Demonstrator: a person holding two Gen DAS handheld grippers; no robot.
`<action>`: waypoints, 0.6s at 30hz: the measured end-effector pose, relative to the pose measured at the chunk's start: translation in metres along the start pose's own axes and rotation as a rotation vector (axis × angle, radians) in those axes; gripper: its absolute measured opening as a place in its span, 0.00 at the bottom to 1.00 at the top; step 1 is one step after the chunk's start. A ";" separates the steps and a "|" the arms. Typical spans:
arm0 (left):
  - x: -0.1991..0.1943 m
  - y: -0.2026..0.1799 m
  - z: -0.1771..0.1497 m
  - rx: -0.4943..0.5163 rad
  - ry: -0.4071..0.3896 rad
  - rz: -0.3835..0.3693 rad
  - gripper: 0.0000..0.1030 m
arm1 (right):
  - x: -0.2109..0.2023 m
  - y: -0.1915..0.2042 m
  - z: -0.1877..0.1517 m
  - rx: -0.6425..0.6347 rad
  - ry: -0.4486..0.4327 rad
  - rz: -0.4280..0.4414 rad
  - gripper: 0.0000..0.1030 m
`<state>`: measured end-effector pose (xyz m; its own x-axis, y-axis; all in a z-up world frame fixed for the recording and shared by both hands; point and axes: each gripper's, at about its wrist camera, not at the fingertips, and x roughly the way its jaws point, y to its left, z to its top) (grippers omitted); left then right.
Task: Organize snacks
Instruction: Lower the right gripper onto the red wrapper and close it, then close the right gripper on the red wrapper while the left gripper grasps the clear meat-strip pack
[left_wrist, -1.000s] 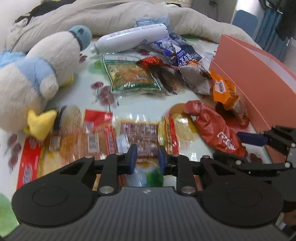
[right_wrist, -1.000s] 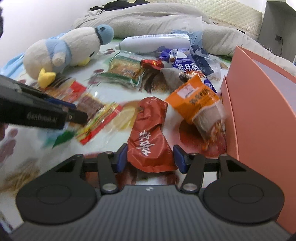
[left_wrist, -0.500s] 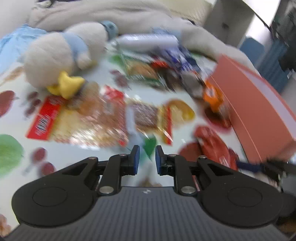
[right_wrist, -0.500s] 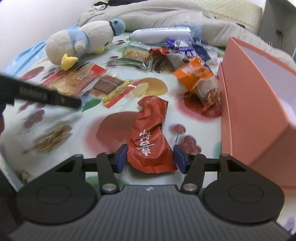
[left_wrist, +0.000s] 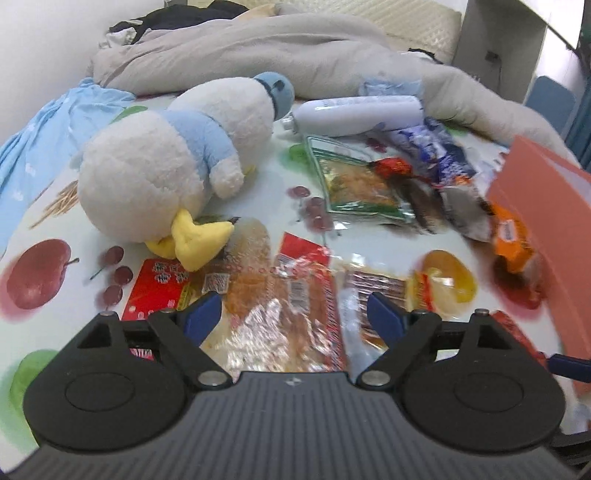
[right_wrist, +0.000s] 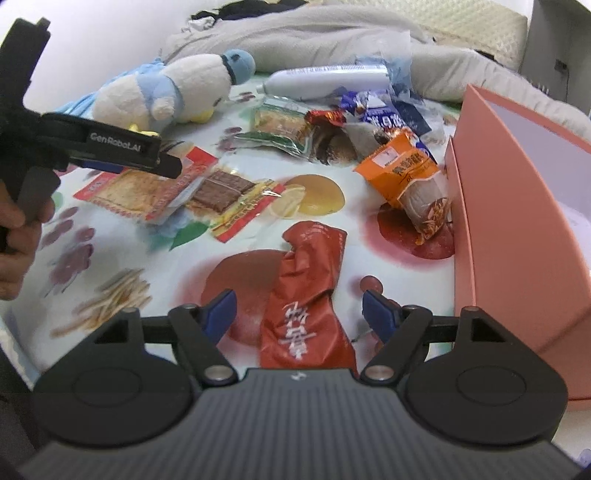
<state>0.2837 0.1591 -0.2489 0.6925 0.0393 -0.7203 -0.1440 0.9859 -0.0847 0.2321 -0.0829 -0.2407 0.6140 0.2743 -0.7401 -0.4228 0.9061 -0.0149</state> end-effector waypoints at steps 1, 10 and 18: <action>0.005 0.000 0.000 0.006 0.005 0.012 0.87 | 0.003 0.000 0.001 -0.002 0.006 0.004 0.74; 0.031 0.008 -0.007 0.028 0.059 -0.004 0.87 | 0.021 0.002 0.008 -0.024 0.024 0.060 0.57; 0.025 0.011 -0.008 -0.007 0.053 -0.005 0.72 | 0.020 0.009 0.012 -0.024 0.030 0.081 0.39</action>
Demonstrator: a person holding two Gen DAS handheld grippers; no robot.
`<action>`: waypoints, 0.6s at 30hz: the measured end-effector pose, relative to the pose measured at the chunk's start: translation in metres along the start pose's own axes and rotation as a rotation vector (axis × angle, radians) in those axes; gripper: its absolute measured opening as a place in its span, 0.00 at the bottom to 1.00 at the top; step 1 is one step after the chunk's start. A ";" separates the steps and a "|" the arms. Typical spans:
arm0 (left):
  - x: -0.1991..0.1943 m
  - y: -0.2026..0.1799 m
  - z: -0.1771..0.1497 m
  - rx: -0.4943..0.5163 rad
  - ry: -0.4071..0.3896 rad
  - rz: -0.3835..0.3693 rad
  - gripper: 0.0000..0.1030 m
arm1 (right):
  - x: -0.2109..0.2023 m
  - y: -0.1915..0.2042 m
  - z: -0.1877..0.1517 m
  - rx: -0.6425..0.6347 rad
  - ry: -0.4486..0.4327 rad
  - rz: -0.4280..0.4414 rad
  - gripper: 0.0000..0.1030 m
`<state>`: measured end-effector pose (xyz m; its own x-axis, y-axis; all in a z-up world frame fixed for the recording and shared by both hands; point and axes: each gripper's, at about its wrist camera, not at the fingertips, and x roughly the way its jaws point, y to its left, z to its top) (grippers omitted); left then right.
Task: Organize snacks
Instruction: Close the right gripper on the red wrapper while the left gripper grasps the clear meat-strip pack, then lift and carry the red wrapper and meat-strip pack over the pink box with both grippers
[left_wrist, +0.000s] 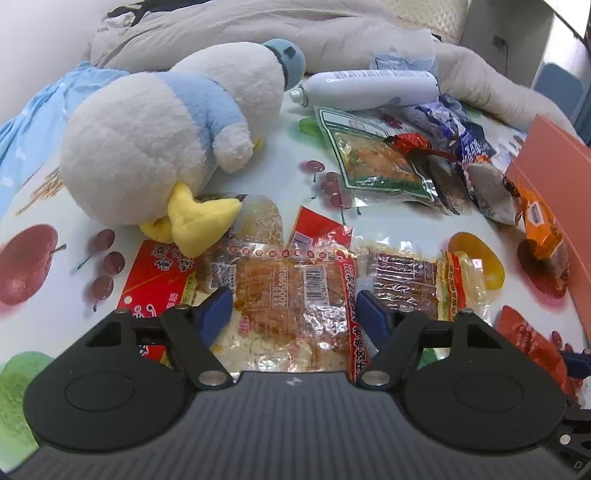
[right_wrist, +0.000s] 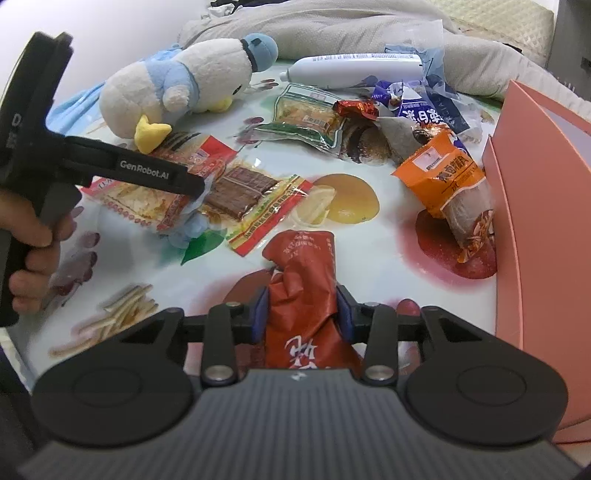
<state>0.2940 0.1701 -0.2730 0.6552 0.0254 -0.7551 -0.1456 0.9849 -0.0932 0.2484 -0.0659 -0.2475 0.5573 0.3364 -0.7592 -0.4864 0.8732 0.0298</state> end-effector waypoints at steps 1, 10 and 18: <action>-0.001 0.001 -0.001 0.002 -0.002 -0.002 0.72 | -0.001 -0.001 0.000 0.002 0.001 0.001 0.38; -0.027 -0.006 -0.021 -0.021 -0.012 -0.013 0.55 | -0.016 -0.006 -0.014 0.038 0.005 -0.033 0.38; -0.077 -0.014 -0.054 -0.062 -0.008 -0.034 0.49 | -0.040 -0.005 -0.031 0.067 -0.002 -0.026 0.38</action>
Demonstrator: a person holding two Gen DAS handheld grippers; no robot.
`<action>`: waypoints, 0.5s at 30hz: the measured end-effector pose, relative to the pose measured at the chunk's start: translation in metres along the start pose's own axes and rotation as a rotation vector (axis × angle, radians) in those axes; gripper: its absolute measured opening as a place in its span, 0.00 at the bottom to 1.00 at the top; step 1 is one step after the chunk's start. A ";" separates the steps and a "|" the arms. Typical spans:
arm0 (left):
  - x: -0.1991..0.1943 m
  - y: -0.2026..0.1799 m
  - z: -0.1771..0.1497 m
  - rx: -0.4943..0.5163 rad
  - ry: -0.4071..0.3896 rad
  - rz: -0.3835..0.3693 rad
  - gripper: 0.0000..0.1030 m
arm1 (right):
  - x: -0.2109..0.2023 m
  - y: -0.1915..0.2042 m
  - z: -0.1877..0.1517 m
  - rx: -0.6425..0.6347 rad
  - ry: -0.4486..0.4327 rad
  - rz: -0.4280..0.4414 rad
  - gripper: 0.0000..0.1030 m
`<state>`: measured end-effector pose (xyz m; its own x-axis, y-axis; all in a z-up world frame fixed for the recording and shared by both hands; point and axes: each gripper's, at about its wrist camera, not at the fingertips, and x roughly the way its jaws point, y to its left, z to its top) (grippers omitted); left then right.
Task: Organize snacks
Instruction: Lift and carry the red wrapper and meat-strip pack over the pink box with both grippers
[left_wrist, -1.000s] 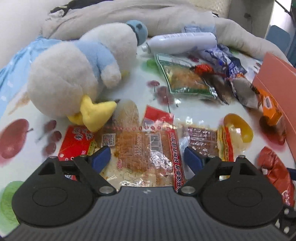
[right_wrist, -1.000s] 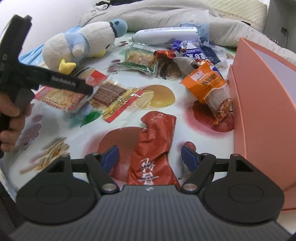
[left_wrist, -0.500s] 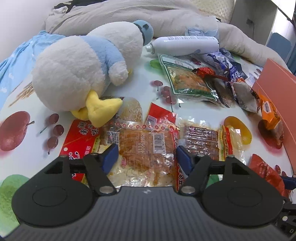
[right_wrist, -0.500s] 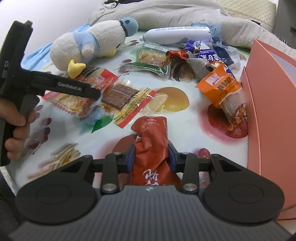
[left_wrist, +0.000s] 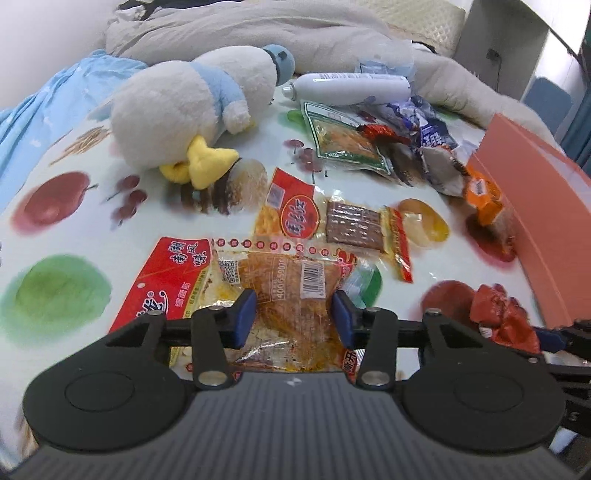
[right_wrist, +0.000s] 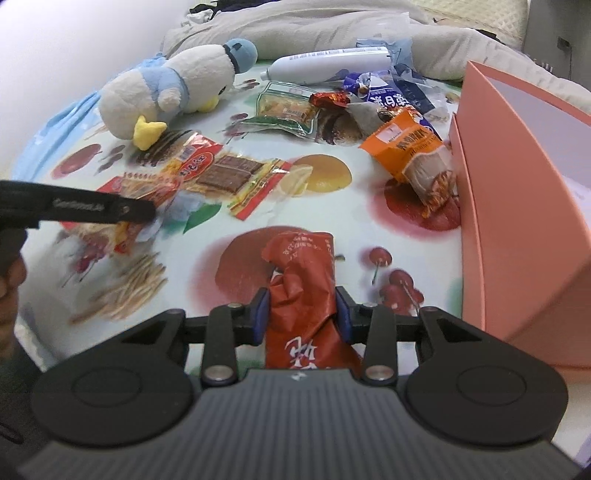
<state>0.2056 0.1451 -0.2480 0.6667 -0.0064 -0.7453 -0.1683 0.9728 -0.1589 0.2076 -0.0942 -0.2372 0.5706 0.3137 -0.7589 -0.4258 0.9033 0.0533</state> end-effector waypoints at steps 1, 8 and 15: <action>-0.006 -0.001 -0.003 -0.012 0.000 -0.002 0.49 | -0.003 0.000 -0.002 0.001 -0.004 0.006 0.38; -0.048 -0.017 -0.011 -0.045 -0.017 -0.037 0.49 | -0.039 -0.001 -0.006 0.044 -0.043 0.002 0.38; -0.080 -0.034 -0.006 -0.036 -0.035 -0.081 0.48 | -0.077 -0.005 0.003 0.078 -0.114 -0.021 0.38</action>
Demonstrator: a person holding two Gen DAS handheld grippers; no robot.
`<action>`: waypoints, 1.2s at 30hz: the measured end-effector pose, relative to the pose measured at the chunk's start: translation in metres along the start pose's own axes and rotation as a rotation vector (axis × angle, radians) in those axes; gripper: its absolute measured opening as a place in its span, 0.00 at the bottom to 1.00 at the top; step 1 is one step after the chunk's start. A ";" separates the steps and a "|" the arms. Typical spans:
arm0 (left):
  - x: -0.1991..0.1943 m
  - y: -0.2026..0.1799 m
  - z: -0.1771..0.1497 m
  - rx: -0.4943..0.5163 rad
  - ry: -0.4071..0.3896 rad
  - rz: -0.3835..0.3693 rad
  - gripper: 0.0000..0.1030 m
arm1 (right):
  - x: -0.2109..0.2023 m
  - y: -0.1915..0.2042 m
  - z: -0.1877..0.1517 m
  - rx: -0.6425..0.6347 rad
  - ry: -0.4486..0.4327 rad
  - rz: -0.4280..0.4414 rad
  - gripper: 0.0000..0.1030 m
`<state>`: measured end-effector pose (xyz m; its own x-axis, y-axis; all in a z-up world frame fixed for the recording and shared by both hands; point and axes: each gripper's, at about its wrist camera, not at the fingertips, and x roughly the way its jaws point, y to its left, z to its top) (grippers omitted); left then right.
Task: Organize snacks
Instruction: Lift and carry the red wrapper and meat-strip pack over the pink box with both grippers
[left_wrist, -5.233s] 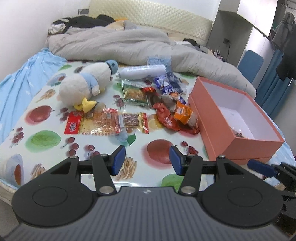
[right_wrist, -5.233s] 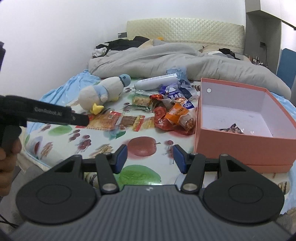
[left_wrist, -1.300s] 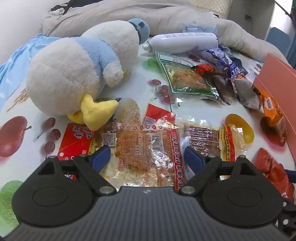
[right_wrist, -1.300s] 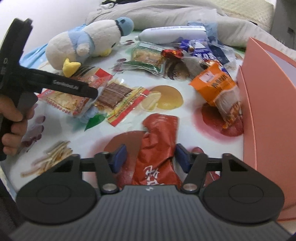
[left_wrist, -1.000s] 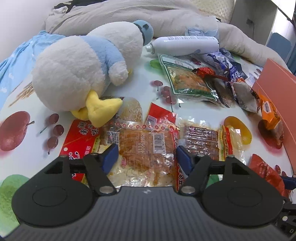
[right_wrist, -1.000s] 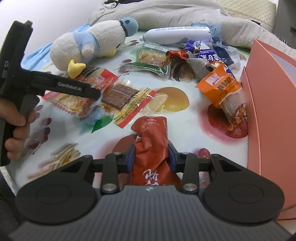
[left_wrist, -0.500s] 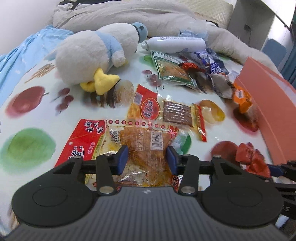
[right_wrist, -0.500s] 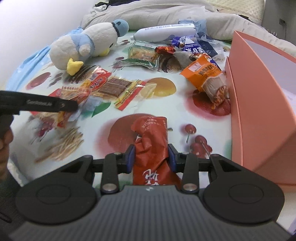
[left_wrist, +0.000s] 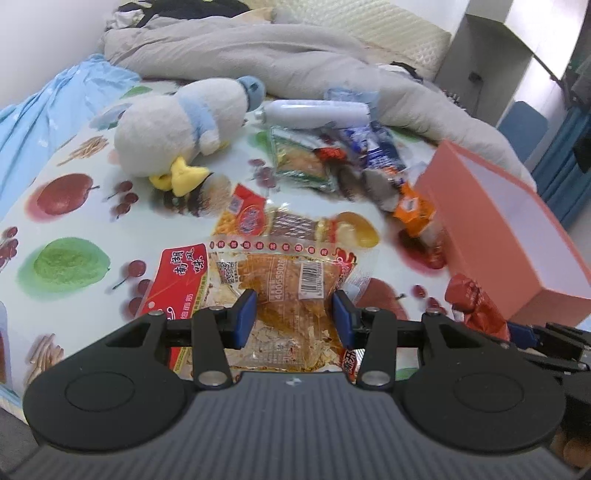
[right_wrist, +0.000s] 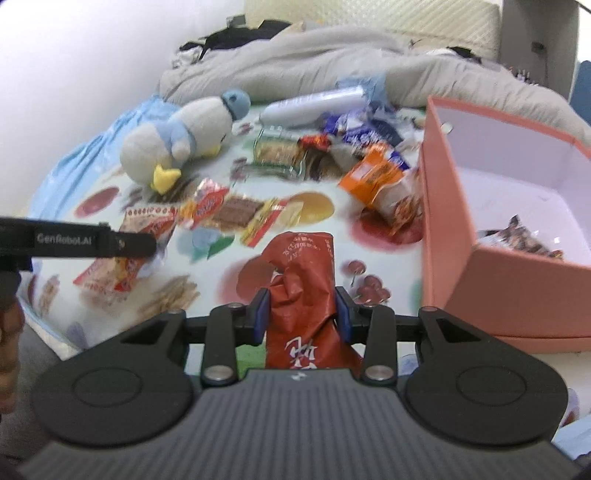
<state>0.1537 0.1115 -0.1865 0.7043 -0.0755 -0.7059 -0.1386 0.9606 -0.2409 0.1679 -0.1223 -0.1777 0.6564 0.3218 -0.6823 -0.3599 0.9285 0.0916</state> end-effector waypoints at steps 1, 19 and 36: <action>-0.004 -0.003 0.001 0.003 -0.004 -0.002 0.48 | -0.004 -0.001 0.002 0.008 -0.008 -0.002 0.38; -0.078 -0.072 0.028 0.085 -0.096 -0.114 0.48 | -0.087 -0.024 0.024 0.079 -0.157 -0.069 0.38; -0.100 -0.173 0.019 0.195 -0.079 -0.298 0.48 | -0.160 -0.094 0.003 0.201 -0.193 -0.233 0.38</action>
<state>0.1207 -0.0423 -0.0609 0.7462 -0.3463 -0.5685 0.2108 0.9330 -0.2917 0.0983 -0.2605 -0.0749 0.8253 0.1083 -0.5542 -0.0610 0.9928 0.1032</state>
